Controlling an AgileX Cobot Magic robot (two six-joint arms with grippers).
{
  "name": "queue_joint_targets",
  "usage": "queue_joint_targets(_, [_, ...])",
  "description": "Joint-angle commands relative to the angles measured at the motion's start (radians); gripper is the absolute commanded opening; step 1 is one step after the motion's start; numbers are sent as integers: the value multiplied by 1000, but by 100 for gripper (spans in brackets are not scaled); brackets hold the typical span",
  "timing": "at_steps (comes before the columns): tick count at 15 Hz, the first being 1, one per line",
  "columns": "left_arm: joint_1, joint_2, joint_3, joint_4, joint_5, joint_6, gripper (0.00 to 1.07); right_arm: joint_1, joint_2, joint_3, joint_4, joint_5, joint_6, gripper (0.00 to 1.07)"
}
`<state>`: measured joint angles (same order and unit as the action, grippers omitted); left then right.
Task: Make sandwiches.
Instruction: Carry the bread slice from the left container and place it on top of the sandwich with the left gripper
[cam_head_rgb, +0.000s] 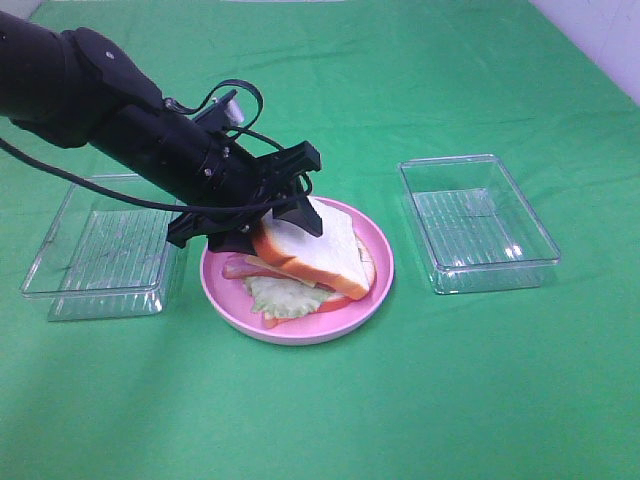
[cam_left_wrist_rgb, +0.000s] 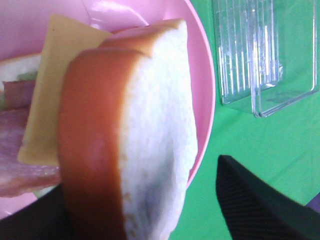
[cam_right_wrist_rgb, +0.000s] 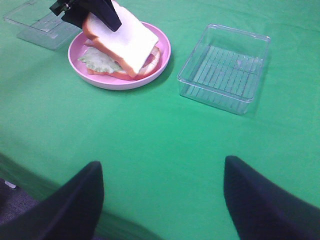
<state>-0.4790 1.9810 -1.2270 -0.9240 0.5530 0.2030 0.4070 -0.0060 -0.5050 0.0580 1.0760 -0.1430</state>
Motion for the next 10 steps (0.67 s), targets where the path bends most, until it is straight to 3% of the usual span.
queue_joint_targets(1, [-4, 3, -25, 62, 53, 82, 74, 1, -11, 1, -4, -13, -11, 66])
queue_joint_targets(7, [33, 2, -108, 172, 234, 92, 74, 1, -11, 1, -4, -13, -11, 66])
queue_joint_targets(10, [102, 2, -151, 227, 374, 92, 74, 1, -11, 1, -4, -13, -11, 66])
